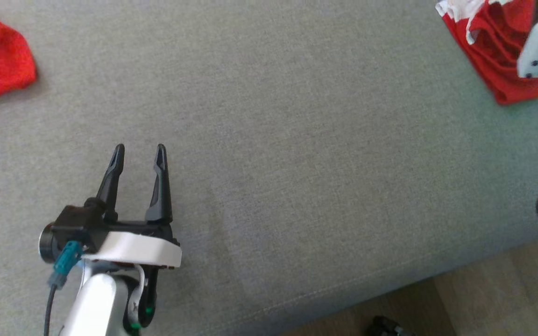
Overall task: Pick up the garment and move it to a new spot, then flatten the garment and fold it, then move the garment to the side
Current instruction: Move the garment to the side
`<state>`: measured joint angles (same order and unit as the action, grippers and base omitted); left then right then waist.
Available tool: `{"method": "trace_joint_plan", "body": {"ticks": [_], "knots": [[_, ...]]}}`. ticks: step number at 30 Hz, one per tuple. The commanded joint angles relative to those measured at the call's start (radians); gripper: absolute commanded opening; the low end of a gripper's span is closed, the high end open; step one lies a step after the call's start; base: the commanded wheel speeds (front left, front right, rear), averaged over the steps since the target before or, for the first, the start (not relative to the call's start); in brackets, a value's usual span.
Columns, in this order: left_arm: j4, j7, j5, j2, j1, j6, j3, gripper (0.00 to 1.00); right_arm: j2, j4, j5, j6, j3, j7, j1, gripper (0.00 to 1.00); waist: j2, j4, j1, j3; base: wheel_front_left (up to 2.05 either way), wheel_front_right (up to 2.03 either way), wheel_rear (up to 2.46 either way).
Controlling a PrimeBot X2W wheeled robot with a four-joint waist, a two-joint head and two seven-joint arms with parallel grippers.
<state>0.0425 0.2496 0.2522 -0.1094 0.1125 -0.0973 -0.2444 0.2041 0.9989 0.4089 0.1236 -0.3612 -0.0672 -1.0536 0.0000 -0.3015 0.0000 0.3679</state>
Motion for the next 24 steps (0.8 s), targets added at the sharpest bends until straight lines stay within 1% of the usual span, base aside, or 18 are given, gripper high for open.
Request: {"method": "trace_joint_plan", "body": {"ticks": [1,4,5,7,8,9,11,16,21,22,23,24], "knots": [[-0.025,0.012,0.007,0.005,0.018,-0.009,0.036,1.00,-0.019,-0.023,-0.022,0.007,0.029,0.033,-0.011,1.00,0.0000,0.013,0.0000,-0.024,0.00,0.00,0.00],[-0.028,0.012,0.012,0.011,0.008,-0.015,0.050,1.00,-0.044,-0.005,-0.055,0.007,0.068,0.073,-0.006,1.00,0.0000,0.032,0.0000,-0.059,0.00,0.00,0.00],[-0.031,0.012,0.015,0.016,-0.002,-0.020,0.059,1.00,-0.060,0.012,-0.080,0.007,0.102,0.098,0.005,1.00,0.0000,0.049,0.0000,-0.085,0.00,0.00,0.00],[-0.031,0.012,0.020,0.022,-0.013,-0.023,0.072,1.00,-0.075,0.025,-0.112,0.007,0.132,0.127,0.018,1.00,0.0000,0.069,0.0000,-0.113,0.00,0.00,0.00],[-0.031,0.012,0.020,0.022,-0.013,-0.023,0.072,1.00,-0.075,0.025,-0.112,0.007,0.132,0.127,0.018,1.00,0.0000,0.069,0.0000,-0.113,0.00,0.00,0.00],[-0.028,0.012,0.026,0.026,-0.027,-0.026,0.087,1.00,-0.091,0.034,-0.153,0.007,0.160,0.158,0.034,1.00,0.0000,0.090,0.0000,-0.143,0.00,0.00,0.00],[-0.027,0.012,0.027,0.029,-0.035,-0.027,0.092,1.00,-0.098,0.036,-0.174,0.007,0.175,0.175,0.045,1.00,0.0000,0.104,0.0000,-0.159,0.00,0.00,0.00],[-0.025,0.012,0.035,0.043,-0.093,-0.040,0.116,1.00,-0.133,0.022,-0.291,0.007,0.256,0.256,0.129,1.00,0.0000,0.167,0.0000,-0.234,0.00,0.00,0.00],[-0.016,0.012,0.033,0.051,-0.147,-0.051,0.119,1.00,-0.146,-0.058,-0.391,0.007,0.320,0.302,0.255,1.00,0.0000,0.236,0.0000,-0.295,0.00,0.00,0.00],[-0.014,0.012,0.033,0.052,-0.156,-0.052,0.119,1.00,-0.147,-0.083,-0.406,0.007,0.329,0.308,0.284,1.00,0.0000,0.250,0.0000,-0.305,0.00,0.00,0.00],[-0.011,0.012,0.031,0.054,-0.173,-0.055,0.120,1.00,-0.150,-0.140,-0.436,0.007,0.348,0.315,0.343,1.00,0.0000,0.271,0.0000,-0.322,0.00,0.00,0.00],[-0.010,0.012,0.030,0.054,-0.181,-0.057,0.121,1.00,-0.151,-0.172,-0.448,0.007,0.357,0.317,0.375,1.00,0.0000,0.281,0.0000,-0.330,0.00,0.00,0.00]]}}
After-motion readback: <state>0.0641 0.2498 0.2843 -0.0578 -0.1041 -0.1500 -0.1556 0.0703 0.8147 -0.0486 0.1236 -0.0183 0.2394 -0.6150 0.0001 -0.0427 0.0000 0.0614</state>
